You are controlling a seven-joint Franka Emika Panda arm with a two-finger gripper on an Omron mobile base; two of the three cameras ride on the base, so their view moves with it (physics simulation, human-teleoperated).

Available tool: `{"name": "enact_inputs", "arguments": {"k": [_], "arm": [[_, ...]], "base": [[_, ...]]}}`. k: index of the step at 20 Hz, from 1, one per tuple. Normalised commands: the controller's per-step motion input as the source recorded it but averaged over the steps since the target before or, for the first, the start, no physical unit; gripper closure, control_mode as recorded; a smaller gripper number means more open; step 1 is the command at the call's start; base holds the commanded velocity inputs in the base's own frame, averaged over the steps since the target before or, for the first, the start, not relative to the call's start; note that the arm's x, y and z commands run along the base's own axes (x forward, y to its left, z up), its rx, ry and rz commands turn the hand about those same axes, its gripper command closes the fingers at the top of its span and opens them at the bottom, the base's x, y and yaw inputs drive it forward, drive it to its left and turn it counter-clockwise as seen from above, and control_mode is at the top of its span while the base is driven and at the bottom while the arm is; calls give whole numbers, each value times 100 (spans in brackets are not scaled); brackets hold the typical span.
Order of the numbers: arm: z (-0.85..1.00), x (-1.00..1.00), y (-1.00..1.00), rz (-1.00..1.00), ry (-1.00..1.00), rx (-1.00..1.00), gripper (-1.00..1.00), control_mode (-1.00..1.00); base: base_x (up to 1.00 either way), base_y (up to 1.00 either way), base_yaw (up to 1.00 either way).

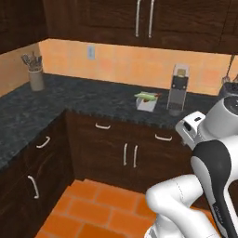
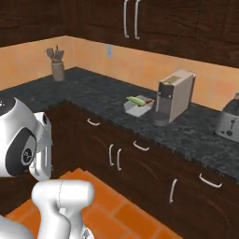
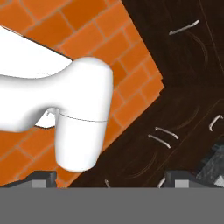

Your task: Take the meat container that has the steak and place it on the second highest rack of the freezer. Then take the vegetable container that has the corn and carrot and place it on the highest rack of the freezer.

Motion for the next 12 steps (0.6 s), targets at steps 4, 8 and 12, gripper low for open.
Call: {"name": "enact_inputs", "arguments": {"k": [4,8,12], "arm": [[0,0,0,0,0,0,-100,100],[0,0,0,0,0,0,-100,100],[0,0,0,0,0,0,-100,100]], "base": [[90,69,-75],[93,76,-69],[85,73,-60]]}}
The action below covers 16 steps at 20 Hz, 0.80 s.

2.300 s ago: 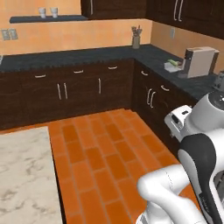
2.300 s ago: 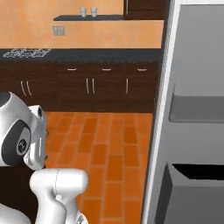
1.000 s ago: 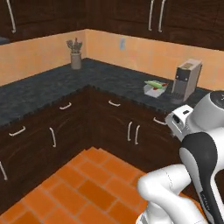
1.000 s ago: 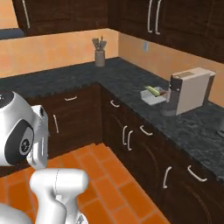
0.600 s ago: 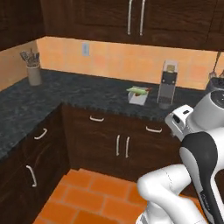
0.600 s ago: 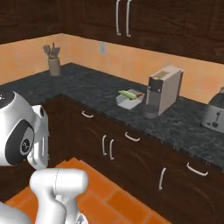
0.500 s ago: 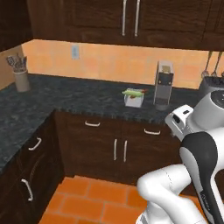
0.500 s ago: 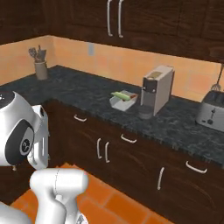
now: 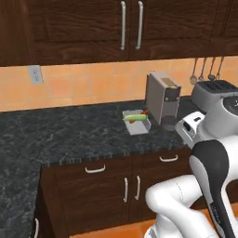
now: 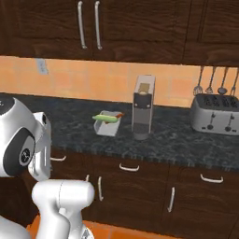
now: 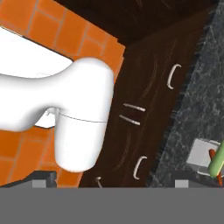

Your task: Take the meat container that has the steak and place it on the second highest rack of the freezer. Then take the vegetable container that has the corn and carrot and place it on the highest rack of the freezer.

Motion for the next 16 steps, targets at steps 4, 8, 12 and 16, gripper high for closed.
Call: {"name": "enact_inputs", "arguments": {"k": [4,8,12,16], "arm": [[0,0,0,0,0,0,-100,100],[0,17,12,-10,0,-1,-100,-100],[-2,70,34,-27,0,-3,-100,-100],[-34,65,-11,4,15,0,-100,-100]], "base": [[75,55,-50],[51,37,-33],[0,0,0],[0,0,0]]}}
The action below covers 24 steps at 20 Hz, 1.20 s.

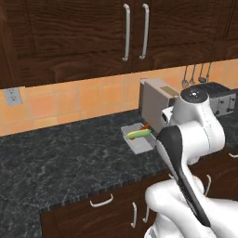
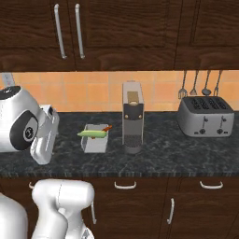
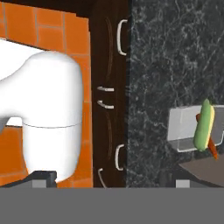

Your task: Take the meat container that has the steak and place it on the second highest rack of the freezer. Then take the vegetable container that has the corn and carrot and place it on the highest rack of the freezer.

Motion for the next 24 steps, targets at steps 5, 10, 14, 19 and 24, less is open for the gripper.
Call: {"name": "enact_inputs", "arguments": {"k": [5,10,14,19,24], "arm": [[-66,90,-22,12,25,3,-100,-100],[-59,46,-18,11,17,4,-100,-100],[-45,43,-37,11,5,13,-100,-100],[-18,66,-8,1,0,7,-100,-100],[-8,64,18,-3,-2,0,-100,-100]], "base": [[0,0,0],[0,0,0],[0,0,0],[0,0,0],[0,0,0]]}}
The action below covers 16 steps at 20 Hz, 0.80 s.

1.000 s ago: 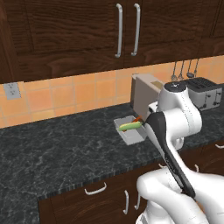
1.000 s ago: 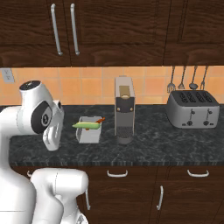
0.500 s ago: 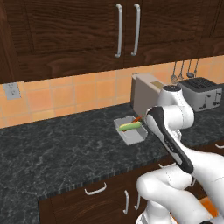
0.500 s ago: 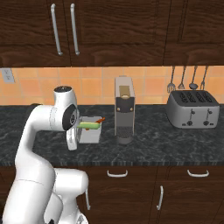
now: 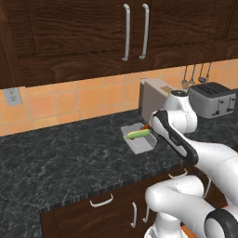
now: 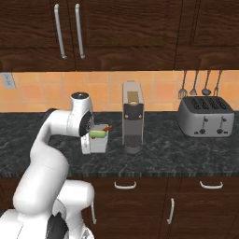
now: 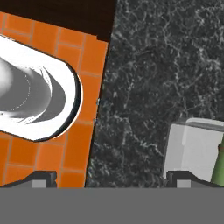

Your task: Take the meat container that has the steak and place it on the second highest rack of the freezer. Then take the vegetable container that has the corn and carrot and place it on the highest rack of the freezer.

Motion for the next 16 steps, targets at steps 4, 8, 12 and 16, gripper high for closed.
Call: {"name": "enact_inputs", "arguments": {"k": [4,8,12,16], "arm": [[-33,58,35,-5,0,-1,-100,-100],[-46,53,18,0,0,0,-100,-100],[-57,57,0,0,0,0,-100,-100],[-57,53,0,0,0,0,-100,-100]], "base": [[0,0,0],[0,0,0],[0,0,0],[0,0,0]]}}
